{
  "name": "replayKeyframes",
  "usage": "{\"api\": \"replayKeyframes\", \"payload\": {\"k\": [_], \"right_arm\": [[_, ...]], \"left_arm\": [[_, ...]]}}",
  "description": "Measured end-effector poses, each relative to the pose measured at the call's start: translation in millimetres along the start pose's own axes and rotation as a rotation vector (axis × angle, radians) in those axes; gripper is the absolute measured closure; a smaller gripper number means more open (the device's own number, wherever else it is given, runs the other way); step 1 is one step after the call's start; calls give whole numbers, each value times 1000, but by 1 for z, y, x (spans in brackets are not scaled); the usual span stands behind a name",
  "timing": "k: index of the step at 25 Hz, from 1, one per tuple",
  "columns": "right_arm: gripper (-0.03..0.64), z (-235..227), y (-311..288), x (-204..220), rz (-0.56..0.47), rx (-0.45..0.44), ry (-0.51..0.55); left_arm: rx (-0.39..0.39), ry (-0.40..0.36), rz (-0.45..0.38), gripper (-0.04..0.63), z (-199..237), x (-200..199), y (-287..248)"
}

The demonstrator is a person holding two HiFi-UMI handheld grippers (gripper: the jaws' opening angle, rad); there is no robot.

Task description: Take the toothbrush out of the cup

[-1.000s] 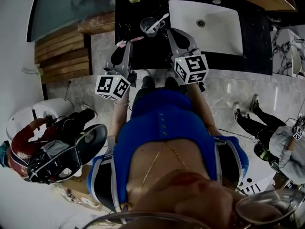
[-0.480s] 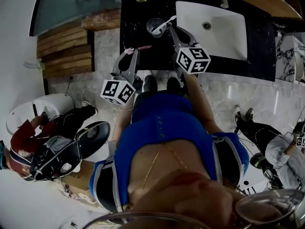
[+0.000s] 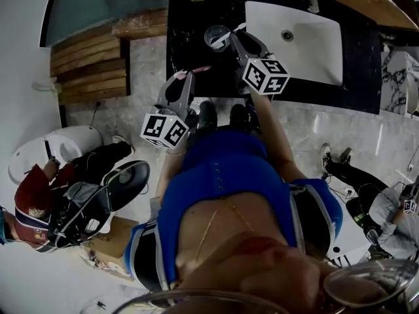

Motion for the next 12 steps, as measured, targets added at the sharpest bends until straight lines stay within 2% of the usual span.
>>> {"api": "replayKeyframes", "payload": {"k": [3, 6, 12], "right_arm": [[533, 0, -7, -1, 1, 4, -3], [591, -1, -10, -2, -4, 16, 3], [598, 3, -7, -8, -30, -6, 20]], "left_arm": [[2, 1, -2, 571, 1, 0, -2], [7, -1, -3, 571, 0, -1, -5], [13, -8, -7, 571, 2, -4, -9]]}}
Point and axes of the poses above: the fingertips, and each gripper's own axes: y backward along the fingers, z to its left, x out of its underside, the point moved 10 cm from there along y, backward along the fingers, and after that the axes turned 3 degrees about -z, right-handed, at the moved point
